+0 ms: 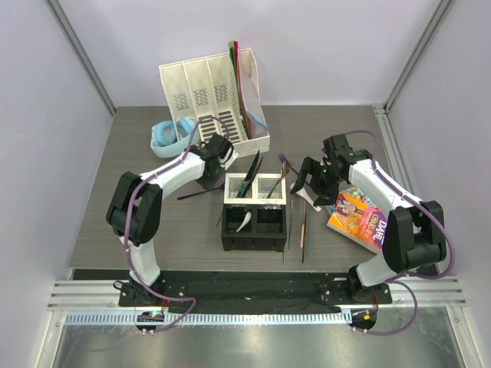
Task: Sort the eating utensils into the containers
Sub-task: Pick up the spoon from the center of the board.
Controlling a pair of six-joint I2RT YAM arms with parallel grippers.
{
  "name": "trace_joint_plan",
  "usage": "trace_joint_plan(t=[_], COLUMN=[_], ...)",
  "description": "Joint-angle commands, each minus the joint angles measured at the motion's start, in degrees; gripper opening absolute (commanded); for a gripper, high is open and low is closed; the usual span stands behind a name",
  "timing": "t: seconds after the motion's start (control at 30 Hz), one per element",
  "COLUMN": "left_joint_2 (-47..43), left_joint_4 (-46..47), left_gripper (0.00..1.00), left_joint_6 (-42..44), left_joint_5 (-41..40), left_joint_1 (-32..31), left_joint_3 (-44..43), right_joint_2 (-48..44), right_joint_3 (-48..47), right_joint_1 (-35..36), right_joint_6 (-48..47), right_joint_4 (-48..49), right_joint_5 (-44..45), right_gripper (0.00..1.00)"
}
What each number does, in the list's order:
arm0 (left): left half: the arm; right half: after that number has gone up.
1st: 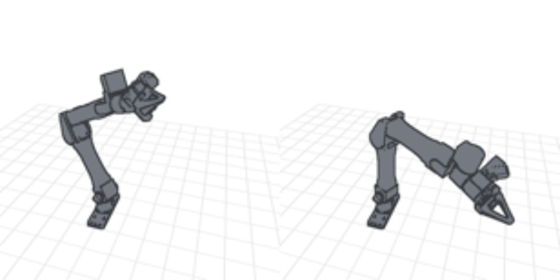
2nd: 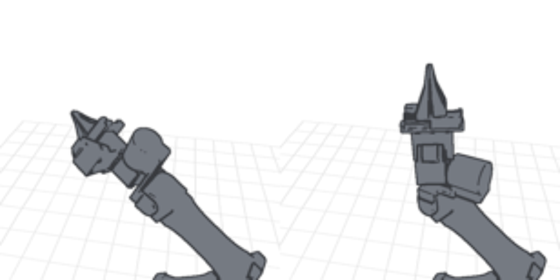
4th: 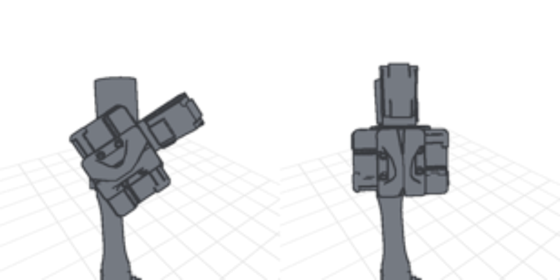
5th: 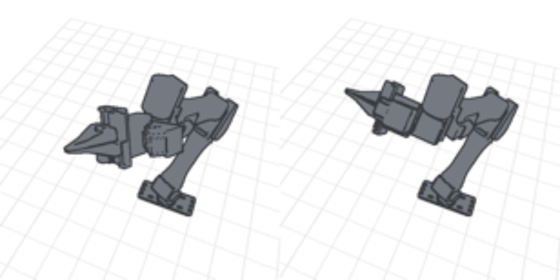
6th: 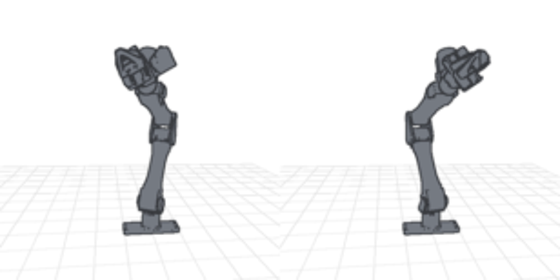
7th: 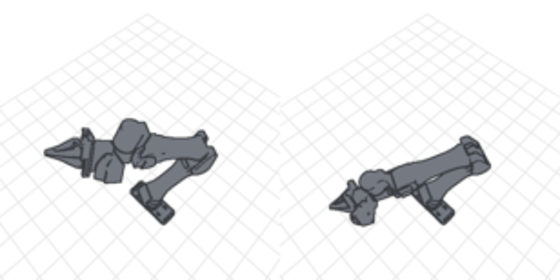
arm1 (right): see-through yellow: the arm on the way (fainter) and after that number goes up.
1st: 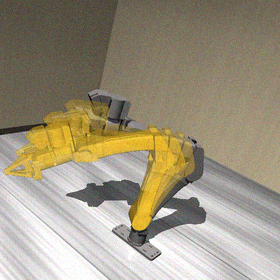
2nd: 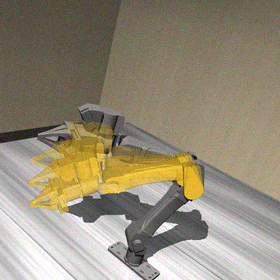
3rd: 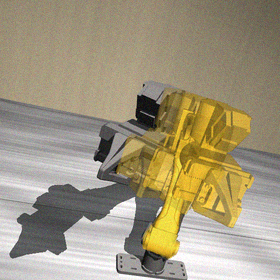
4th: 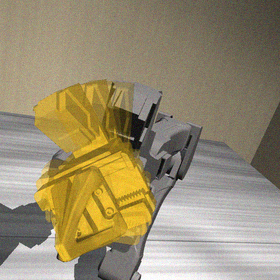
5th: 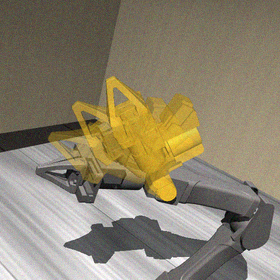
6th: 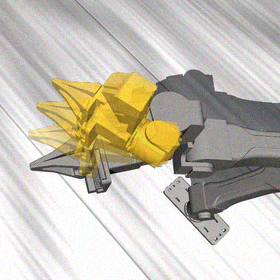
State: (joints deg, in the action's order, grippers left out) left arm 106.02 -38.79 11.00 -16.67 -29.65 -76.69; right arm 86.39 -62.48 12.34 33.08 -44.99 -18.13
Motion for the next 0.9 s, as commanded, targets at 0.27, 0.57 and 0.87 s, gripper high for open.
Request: trace_joint_plan(t=[0.27,0.57,0.87], left_joint_2=[4.8,9.12,11.4], left_joint_4=[-7.7,-11.75,-11.84], left_gripper=[0.31,0.3,0.29], left_joint_6=[4.81,5.08,4.82], left_joint_5=[7.17,12.18,13.41], left_joint_1=[0.91,1.96,2.58], left_joint_3=[-4.61,-10.06,-10.33], right_joint_2=[-2.63,-2.89,-2.54], right_joint_3=[-0.36,-0.54,-1.86], right_joint_1=[-0.12,-0.12,-0.3], right_joint_6=[0.58,0.67,0.14], right_joint_4=[0.26,-0.27,-1.59], right_joint_5=[0.2,0.2,0.81], right_gripper=[0.94,0.94,0.94])
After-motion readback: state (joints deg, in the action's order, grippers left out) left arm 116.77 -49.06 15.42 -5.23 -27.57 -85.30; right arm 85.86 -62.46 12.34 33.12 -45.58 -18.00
